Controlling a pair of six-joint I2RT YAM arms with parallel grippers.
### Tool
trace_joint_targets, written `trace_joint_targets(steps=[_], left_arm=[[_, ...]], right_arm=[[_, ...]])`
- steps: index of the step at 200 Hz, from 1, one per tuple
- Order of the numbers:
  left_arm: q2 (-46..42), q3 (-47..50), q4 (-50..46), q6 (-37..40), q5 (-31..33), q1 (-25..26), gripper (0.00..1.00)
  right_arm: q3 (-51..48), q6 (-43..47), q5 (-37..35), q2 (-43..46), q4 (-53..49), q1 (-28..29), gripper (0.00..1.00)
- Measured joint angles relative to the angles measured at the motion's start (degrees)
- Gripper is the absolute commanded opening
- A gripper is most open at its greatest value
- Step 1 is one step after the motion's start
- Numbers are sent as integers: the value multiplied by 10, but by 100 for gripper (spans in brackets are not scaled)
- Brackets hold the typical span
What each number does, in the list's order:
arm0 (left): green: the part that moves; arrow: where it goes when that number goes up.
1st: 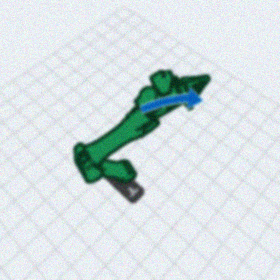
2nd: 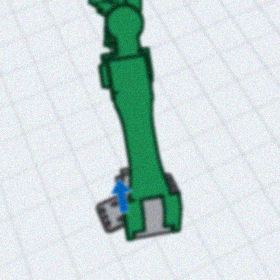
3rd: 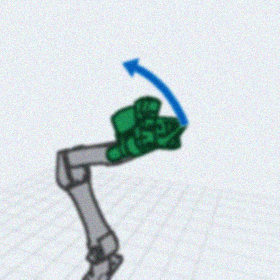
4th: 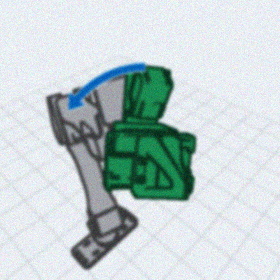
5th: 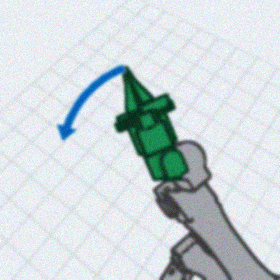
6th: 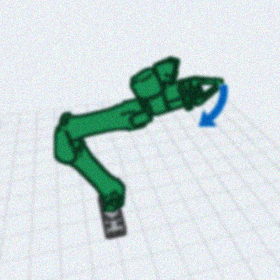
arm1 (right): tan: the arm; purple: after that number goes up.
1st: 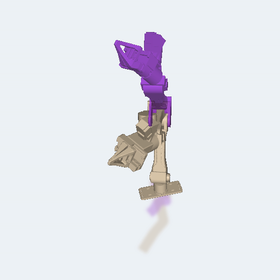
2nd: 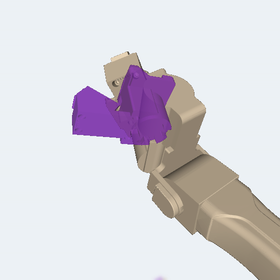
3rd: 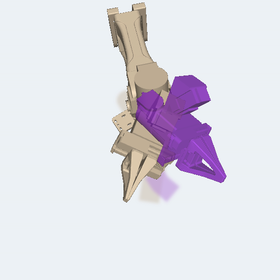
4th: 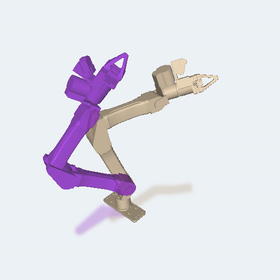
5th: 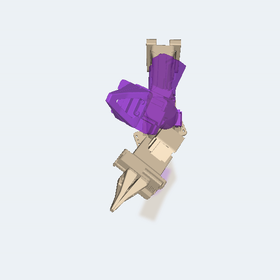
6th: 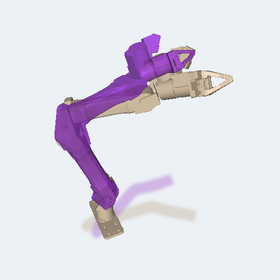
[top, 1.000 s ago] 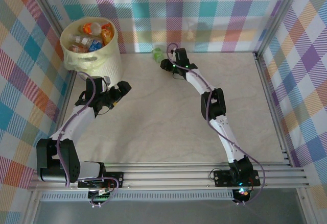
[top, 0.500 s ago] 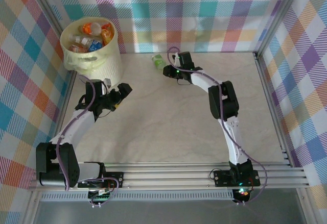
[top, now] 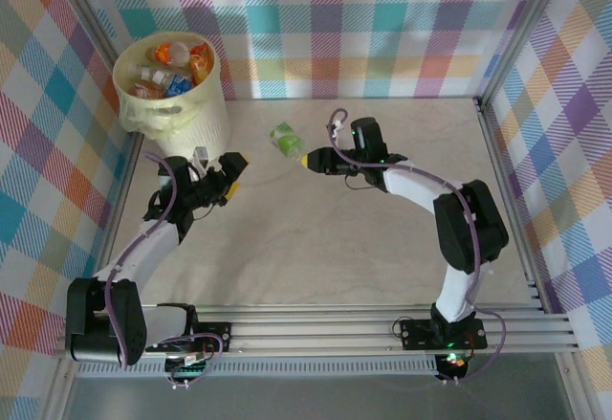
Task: Put the plastic bottles in the bin
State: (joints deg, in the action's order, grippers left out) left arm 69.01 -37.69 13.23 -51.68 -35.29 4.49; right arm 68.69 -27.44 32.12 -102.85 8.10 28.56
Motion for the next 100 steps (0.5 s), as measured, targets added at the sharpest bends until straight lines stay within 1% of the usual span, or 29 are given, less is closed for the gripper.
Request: trace_joint_targets(steps=[23,71,84,100], left_arm=[[-5,2,19,-13,9,16,100],[-10,2,34,-27,42,33,99],[-10,1,34,-29,49,34,96],[-9,0,34,-34,55,34,87]], right_arm=[[-28,-10,23,28,16,34,21],[-47,-54,36,31,82,103,21],[-54,-63,35,37,99,117,21],[-65,-73,36,47,117,130,21]])
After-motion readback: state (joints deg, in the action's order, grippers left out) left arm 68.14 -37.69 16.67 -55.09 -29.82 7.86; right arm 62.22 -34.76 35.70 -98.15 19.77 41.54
